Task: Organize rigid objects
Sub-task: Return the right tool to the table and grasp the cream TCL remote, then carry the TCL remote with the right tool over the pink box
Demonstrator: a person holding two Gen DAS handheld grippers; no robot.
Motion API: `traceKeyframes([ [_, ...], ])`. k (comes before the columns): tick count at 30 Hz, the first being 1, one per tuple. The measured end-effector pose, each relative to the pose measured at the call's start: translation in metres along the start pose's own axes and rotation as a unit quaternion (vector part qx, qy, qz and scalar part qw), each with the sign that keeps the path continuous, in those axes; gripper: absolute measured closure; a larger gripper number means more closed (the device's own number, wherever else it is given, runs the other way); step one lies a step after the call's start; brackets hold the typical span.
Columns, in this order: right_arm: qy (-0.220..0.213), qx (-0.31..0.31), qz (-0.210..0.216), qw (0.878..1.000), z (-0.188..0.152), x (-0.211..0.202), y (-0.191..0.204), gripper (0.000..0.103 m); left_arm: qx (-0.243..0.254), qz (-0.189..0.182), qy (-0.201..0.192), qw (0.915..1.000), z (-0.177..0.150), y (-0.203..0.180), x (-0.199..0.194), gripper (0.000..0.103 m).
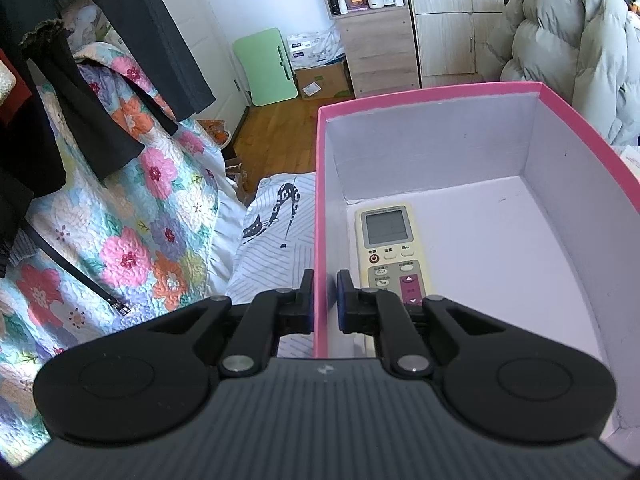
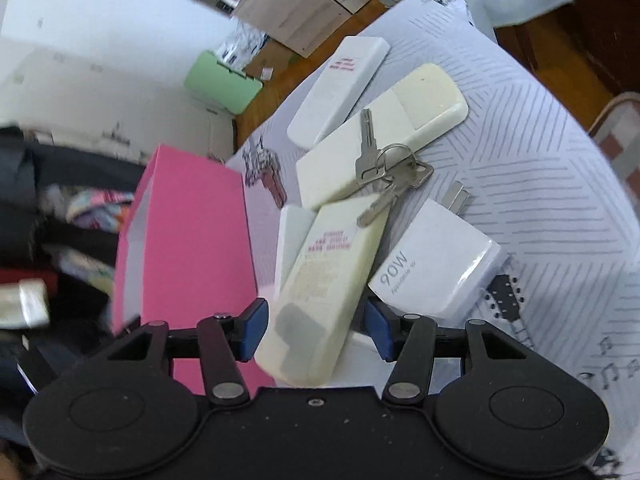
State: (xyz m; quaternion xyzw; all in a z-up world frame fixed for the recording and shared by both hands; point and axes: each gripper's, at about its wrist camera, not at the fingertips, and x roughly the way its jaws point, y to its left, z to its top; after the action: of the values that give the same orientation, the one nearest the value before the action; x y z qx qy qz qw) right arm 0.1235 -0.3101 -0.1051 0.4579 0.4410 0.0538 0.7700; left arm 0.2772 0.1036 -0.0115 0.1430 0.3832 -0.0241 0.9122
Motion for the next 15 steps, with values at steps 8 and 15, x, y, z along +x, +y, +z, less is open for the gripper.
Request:
traceKeyframes([
  [8, -0.043, 0.022, 0.008, 0.999, -0.004, 0.008, -0.004, 0.070, 0.002, 0.001, -0.001, 1.0000, 0.000, 0.000, 0.000, 0.093],
  [15, -0.094, -0.082, -0.015, 0.992, -0.012, -0.001, 0.019, 0.082, 0.007, 0.004, 0.000, 1.0000, -0.001, -0.003, -0.001, 0.093],
])
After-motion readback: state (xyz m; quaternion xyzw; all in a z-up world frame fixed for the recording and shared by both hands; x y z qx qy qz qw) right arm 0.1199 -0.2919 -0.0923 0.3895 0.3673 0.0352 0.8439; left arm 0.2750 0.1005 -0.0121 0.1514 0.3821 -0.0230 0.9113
